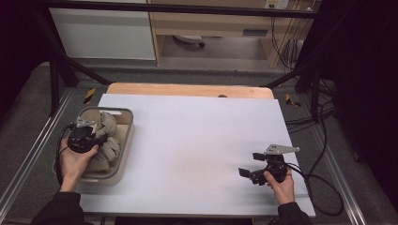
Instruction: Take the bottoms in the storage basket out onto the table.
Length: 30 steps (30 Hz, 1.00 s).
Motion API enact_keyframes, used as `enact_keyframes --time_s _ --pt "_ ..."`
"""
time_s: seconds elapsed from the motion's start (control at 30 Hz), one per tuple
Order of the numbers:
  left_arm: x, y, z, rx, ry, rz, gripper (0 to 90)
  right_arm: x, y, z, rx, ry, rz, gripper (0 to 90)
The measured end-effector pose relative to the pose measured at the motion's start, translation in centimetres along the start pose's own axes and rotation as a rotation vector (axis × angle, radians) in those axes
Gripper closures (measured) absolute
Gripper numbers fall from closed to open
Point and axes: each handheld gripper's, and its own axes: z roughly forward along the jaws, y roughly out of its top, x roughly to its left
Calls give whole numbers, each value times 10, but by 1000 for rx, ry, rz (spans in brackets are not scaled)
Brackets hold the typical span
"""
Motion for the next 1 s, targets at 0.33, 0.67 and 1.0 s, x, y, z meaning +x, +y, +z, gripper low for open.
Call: enact_keyframes --time_s 0.33,0.67,1.0 --pt "-1 4 -10 -53 -2 5 664 0 0 0 0 1 2 5" --pt "1 5 -19 -103 -3 -3 665 0 0 0 2 1 -1 5" --pt "1 7 -28 -139 -7 -9 664 0 0 0 3 1 0 5"
